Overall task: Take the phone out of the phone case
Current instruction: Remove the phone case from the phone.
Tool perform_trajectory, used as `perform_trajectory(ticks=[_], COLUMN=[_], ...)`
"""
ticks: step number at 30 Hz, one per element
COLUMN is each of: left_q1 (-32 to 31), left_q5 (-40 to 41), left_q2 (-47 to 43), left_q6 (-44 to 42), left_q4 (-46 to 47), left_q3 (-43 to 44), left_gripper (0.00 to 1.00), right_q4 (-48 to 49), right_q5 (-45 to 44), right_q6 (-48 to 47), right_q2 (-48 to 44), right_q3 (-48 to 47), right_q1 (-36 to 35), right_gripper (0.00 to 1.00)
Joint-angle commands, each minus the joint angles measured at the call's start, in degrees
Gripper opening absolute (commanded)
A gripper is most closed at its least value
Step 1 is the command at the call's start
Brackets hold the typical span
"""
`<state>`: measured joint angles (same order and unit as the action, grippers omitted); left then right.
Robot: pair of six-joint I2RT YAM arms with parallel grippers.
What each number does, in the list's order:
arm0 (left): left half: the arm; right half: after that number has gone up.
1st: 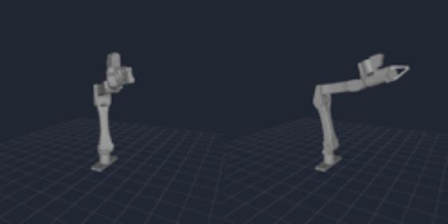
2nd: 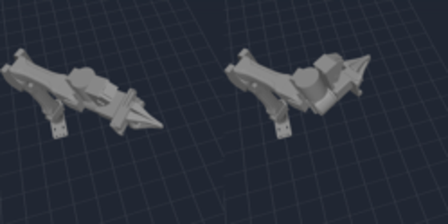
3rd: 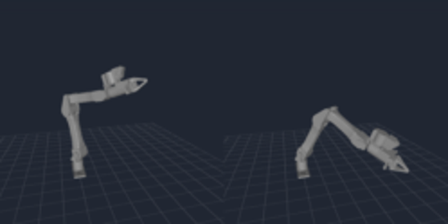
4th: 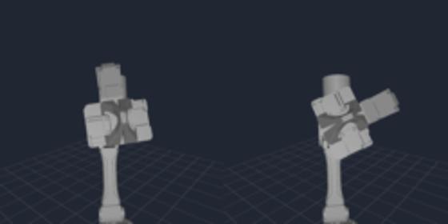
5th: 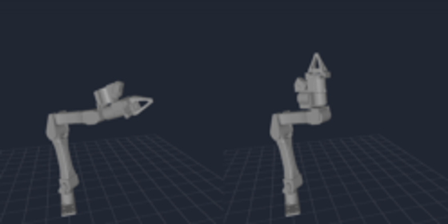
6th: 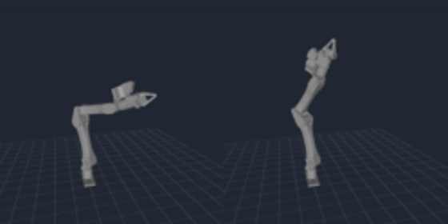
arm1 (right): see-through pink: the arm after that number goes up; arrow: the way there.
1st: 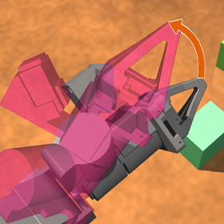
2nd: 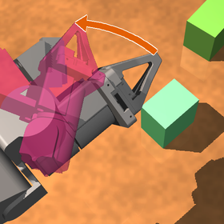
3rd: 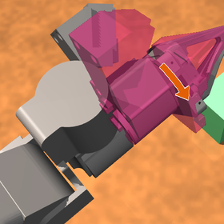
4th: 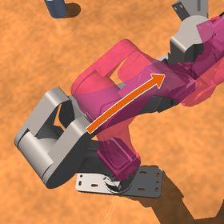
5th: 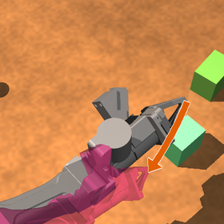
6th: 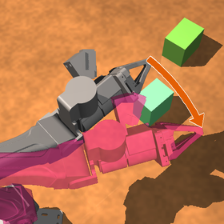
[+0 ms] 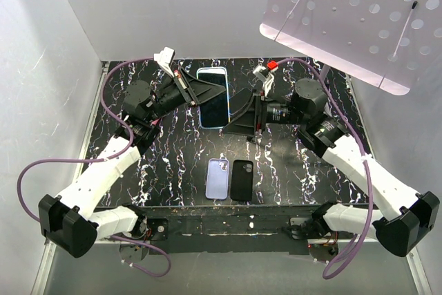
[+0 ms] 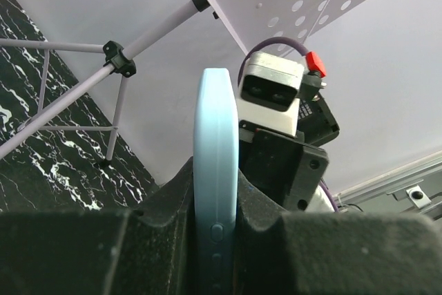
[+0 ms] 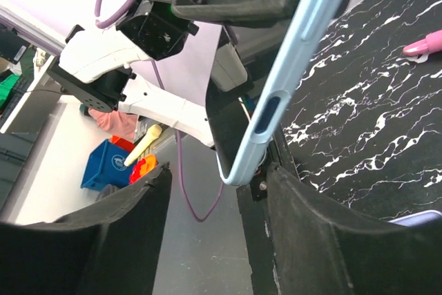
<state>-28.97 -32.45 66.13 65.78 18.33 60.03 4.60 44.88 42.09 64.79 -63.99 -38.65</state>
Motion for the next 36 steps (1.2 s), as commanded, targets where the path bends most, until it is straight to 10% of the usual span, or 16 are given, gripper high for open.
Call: perform_trajectory(ticks=[1,9,12,22,36], left_q1=[0.2,0.2,0.2,0.5,-1.4], left_q5=[0.8,-1.6,-3.9,-16.2,-18.5], left_q2=[-2.1,-1.1,-0.8,1.5,3.6], left_q6=[-1.2,1.3,2.6,28.2,35.9], left_q4=[1.4,1.0,-0.3,24.4,33.2], left_q3=[3.7,5.3,6.5,1.9,-0.4], left_gripper=[0.0,0.0,0.0,0.0,0.0], right_q4=[3.8,2.1,0.3,-1.9,-16.1], right_q5=[2.0,2.3,2.7,-2.3,-11.0], right_q6=[1.1,-2.7,-7.4,-30.6,-47.3], right_q2=[0.7,2.5,2.9,-0.1,6.7], right_q3=[-3.3,-4.7,-5.2,-2.2,-18.9], right_q1=[-0.6,-1.5,-1.5,-1.9,-6.4], right_gripper=[0.59,0.28,0.02,0.01,0.01])
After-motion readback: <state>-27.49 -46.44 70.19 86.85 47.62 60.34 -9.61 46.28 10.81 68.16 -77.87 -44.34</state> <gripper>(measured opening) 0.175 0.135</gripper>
